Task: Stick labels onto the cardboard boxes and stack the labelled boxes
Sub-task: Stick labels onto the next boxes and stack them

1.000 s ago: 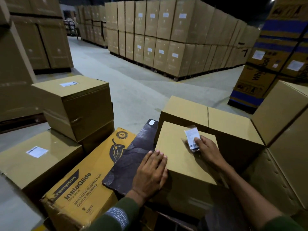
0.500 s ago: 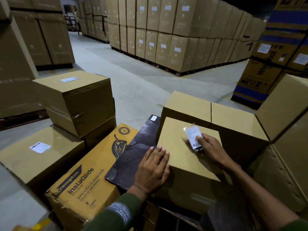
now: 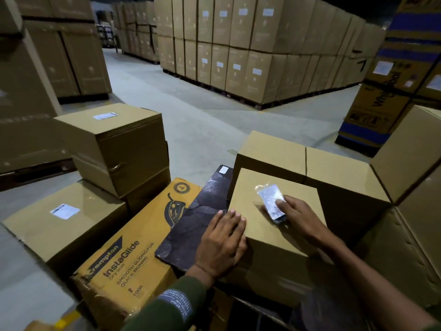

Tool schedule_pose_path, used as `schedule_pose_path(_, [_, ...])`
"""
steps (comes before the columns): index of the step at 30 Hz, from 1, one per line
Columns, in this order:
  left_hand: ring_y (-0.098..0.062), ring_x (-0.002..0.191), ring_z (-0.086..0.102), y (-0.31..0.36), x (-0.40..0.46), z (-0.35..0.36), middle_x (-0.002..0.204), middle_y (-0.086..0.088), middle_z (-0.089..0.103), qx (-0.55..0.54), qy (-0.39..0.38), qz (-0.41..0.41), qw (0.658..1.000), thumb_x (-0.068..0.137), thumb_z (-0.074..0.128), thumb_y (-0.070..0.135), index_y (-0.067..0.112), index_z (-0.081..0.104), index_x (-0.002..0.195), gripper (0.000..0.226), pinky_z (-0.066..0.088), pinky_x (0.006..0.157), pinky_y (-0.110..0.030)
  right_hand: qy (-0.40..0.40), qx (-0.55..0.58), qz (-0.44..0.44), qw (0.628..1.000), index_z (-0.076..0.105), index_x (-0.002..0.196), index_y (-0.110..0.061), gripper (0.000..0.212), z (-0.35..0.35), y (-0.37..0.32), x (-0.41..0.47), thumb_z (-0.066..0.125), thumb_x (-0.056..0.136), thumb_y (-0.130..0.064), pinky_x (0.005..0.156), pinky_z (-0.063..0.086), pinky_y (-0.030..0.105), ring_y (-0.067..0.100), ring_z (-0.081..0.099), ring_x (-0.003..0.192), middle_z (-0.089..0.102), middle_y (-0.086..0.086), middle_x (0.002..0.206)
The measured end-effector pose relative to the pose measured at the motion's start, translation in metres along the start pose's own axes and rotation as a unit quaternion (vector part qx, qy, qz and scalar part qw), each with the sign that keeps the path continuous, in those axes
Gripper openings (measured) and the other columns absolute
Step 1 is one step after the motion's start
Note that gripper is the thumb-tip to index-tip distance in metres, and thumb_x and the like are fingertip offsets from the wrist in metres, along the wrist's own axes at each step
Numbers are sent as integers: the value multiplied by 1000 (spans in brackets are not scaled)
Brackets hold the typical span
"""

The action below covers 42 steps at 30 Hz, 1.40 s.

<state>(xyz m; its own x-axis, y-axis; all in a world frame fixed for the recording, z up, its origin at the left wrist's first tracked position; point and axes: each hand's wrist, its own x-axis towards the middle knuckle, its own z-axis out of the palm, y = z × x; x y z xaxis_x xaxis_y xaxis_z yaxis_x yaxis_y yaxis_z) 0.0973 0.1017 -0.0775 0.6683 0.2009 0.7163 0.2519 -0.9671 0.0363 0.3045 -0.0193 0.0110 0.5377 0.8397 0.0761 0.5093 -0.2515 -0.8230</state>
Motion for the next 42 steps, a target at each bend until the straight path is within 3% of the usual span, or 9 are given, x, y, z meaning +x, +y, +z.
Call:
schedule_pose_path(4, [-28,126,56,5,2,0,129,-15,63,1,6,-4,1000,99,40,31,6,63,127,44,44,105,-48,30,11,16,999,69,99,-9,29,-21,9,-6,47,103,-28,71,47,34,27,67,86,73,9,94])
schedule_pose_path(10, [-28,125,56,7,4,-6,129,-15,63,16,-20,-10,1000,96,44,30,6,64,126,44,46,104,-49,69,36,26,997,67,94,-14,27,7,-17,22,45,103,-29,56,44,12,11,63,76,70,1,90])
schedule_pose_path(18, [-27,124,57,14,11,-21,128,-13,64,32,-99,-25,994,97,38,34,8,64,126,47,46,103,-51,18,-6,-1,1000,66,88,-10,42,1,-9,-7,46,92,-46,66,43,33,30,64,81,70,7,85])
schedule_pose_path(24, [-23,120,60,21,18,-33,125,-8,67,80,-157,-53,983,95,38,40,13,67,122,48,42,105,-56,41,-34,30,998,68,100,-14,31,-33,3,-3,44,102,-34,78,52,40,19,66,87,70,2,98])
schedule_pose_path(29, [-18,115,64,29,23,-46,122,-1,69,133,-205,-74,967,94,33,47,20,70,119,52,29,109,-66,9,-31,15,999,67,96,-10,33,-12,-18,9,44,101,-33,82,51,45,27,65,90,71,8,99])
schedule_pose_path(31, [-18,132,50,34,27,-57,144,-1,51,138,-264,-88,951,97,21,50,22,56,137,60,14,110,-72,1,3,10,1000,68,90,-8,30,-4,-26,4,49,99,-30,79,52,45,30,67,89,71,9,94])
schedule_pose_path(34, [-19,150,2,42,20,-70,159,1,-3,153,-320,-111,928,96,4,56,20,14,156,71,-8,112,-70,-2,63,14,998,70,87,-10,18,3,-33,-9,58,94,-22,80,55,47,27,69,88,72,6,93])
schedule_pose_path(38, [-28,145,28,37,-13,-90,156,-12,33,196,-278,-128,932,99,26,54,11,47,144,65,9,110,-68,-18,115,4,993,73,83,-10,15,17,-45,-24,61,91,-16,80,57,51,30,70,87,73,7,88])
schedule_pose_path(42, [-29,147,25,21,-53,-129,156,-11,34,230,-270,-179,918,98,30,52,10,50,142,64,16,109,-67,-35,105,-62,992,73,71,-14,15,53,-74,-31,64,83,-15,77,54,47,22,67,75,73,3,74])
